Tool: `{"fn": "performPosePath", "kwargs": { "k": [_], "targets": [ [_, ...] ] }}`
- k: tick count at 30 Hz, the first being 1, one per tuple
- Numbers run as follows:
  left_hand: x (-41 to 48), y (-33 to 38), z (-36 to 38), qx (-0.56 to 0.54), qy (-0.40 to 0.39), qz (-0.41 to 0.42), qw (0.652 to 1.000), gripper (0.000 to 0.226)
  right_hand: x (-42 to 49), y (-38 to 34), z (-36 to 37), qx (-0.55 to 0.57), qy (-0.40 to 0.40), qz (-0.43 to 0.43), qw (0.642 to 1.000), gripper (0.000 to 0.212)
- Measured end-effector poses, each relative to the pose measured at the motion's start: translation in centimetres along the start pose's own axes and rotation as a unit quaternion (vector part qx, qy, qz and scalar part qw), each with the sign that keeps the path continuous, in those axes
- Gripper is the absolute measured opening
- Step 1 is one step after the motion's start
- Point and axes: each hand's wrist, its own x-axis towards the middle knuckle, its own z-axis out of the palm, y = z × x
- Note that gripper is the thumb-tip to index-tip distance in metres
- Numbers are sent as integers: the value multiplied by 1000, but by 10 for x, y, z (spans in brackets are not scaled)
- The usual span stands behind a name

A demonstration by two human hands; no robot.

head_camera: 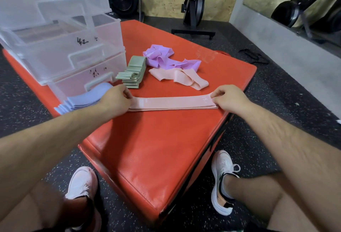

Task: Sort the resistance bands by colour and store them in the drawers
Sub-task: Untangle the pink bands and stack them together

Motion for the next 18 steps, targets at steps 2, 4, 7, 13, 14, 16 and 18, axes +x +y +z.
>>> {"fn": "performPosePath", "kwargs": {
  "k": [2, 4, 7, 13, 14, 16, 18],
  "targets": [
    [-1, -2, 2, 42, 12, 19, 999, 8, -2, 0, 2, -11, -7, -1, 1000, 17],
    [-1, -6, 2, 77, 25, 47, 996, 14, -3, 1, 4, -29, -11, -6, 999, 13],
    [-1, -8, 0, 113, 22, 69, 991, 24, -2, 1, 3, -53, -14, -13, 998, 12],
    [1, 18, 3, 153, 47, 99, 982, 23, 12, -14, -1, -83, 17, -67, 994, 13],
    [4, 24, 6, 153, 50, 112, 981, 21, 16, -18, 0, -83, 12, -76, 994, 13],
    [13, 37, 13, 147, 30, 141, 979, 20, 25, -25, 3, -103, -18, -84, 991, 14],
    [19, 50, 20, 139, 12, 159, 977, 21, 34, -28, 5, -139, -73, -69, 985, 27]
  ]
}}
